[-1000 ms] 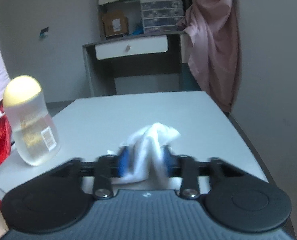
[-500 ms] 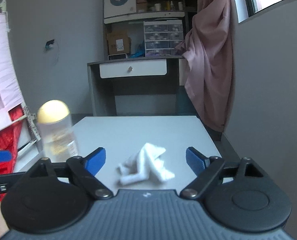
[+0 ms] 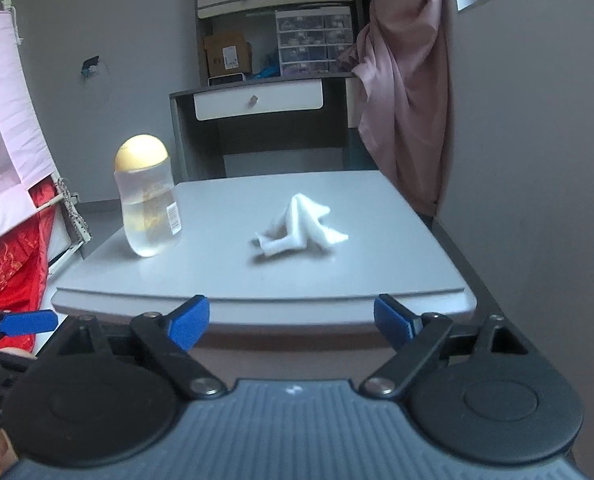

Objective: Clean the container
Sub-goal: 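Drop the white cloth on the table by opening the right gripper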

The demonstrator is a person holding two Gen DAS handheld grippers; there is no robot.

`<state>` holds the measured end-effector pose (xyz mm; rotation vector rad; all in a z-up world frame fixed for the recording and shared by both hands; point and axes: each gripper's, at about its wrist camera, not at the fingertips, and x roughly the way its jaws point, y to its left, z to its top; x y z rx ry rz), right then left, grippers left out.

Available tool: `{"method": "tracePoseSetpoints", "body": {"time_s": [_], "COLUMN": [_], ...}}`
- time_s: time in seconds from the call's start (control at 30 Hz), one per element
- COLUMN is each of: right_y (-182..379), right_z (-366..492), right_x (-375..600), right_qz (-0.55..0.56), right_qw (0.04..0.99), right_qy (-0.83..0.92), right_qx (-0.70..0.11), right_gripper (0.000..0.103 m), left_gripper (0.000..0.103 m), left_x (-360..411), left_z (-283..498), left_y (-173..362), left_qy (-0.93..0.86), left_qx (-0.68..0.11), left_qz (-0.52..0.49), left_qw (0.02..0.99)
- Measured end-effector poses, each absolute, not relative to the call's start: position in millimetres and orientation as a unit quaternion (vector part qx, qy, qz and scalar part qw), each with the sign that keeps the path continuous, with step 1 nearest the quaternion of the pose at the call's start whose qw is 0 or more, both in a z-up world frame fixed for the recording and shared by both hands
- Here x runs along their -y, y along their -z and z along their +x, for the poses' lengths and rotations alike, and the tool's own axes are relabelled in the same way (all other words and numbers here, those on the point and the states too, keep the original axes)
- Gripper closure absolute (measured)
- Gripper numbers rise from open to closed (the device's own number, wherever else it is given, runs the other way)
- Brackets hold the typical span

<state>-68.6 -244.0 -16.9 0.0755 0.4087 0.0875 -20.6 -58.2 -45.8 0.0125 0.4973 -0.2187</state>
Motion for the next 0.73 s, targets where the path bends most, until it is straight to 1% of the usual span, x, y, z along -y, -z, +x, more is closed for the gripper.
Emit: {"method": "tracePoseSetpoints", "body": {"time_s": [0.2, 0.37, 0.73], "right_y": [17.6, 15.7, 17.1], "right_z": [-76.6, -78.4, -75.9], "right_x": [240.8, 242.5, 244.0], "right_qz": [0.038, 0.040, 0.040], "right_qw": [0.978, 0.980, 0.980], "right_qy": [-0.043, -0.040, -0.039], "right_qx": [-0.198, -0.192, -0.192], "right_gripper": [0.014, 0.014, 0.014], "left_gripper": [0.000, 0.000, 0.000], "left_x": [55.0, 52.8, 66.1], "left_z": [-25.6, -20.0, -18.2], "left_y": [44.7, 48.3, 48.4], "left_qy": [0.110, 0.111, 0.100], "left_qx": [-0.245, -0.253, -0.244], "left_qz": [-0.010, -0.046, -0.003], "left_qw": [0.963, 0.960, 0.965]}}
